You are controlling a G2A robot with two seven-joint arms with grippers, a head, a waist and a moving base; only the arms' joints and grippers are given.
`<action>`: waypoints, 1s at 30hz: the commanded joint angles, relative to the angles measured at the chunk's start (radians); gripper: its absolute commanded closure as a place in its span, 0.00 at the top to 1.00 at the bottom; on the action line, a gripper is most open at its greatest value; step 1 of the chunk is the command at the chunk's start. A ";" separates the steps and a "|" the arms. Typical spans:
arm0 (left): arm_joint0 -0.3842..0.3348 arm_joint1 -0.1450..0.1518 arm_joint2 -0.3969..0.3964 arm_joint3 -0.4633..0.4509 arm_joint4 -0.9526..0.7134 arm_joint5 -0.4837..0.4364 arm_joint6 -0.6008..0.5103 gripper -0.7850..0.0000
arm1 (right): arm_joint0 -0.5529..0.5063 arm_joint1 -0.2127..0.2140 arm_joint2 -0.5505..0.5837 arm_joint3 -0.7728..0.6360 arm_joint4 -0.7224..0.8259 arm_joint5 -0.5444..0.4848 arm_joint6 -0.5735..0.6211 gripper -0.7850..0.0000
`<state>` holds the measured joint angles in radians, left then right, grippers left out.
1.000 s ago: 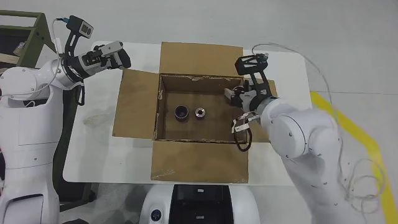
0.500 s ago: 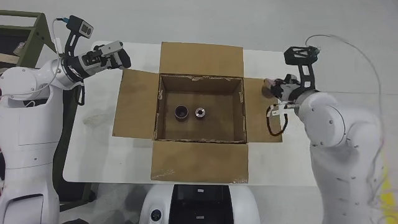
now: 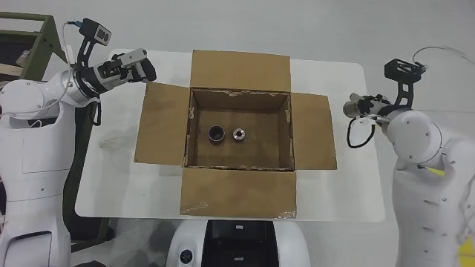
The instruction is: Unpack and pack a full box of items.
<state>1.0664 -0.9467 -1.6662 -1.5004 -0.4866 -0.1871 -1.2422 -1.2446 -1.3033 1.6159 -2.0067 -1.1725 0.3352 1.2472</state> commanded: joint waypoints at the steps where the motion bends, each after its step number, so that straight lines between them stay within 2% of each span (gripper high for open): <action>1: 0.000 0.000 0.000 0.000 0.000 0.000 0.000 1.00 | -0.001 0.001 0.003 0.025 -0.008 0.008 -0.016 0.00; 16: 0.000 0.000 0.000 0.000 0.000 0.000 0.000 1.00 | -0.028 0.002 0.028 0.190 0.009 0.060 -0.139 0.00; 30: 0.000 0.000 0.000 0.000 0.000 0.000 0.000 1.00 | -0.047 0.000 -0.003 0.288 -0.006 0.084 -0.223 0.00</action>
<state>1.0664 -0.9467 -1.6662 -1.5004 -0.4866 -0.1871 -1.2422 -1.2904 -1.3029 1.6143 -1.7201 -1.1753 0.4175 1.0262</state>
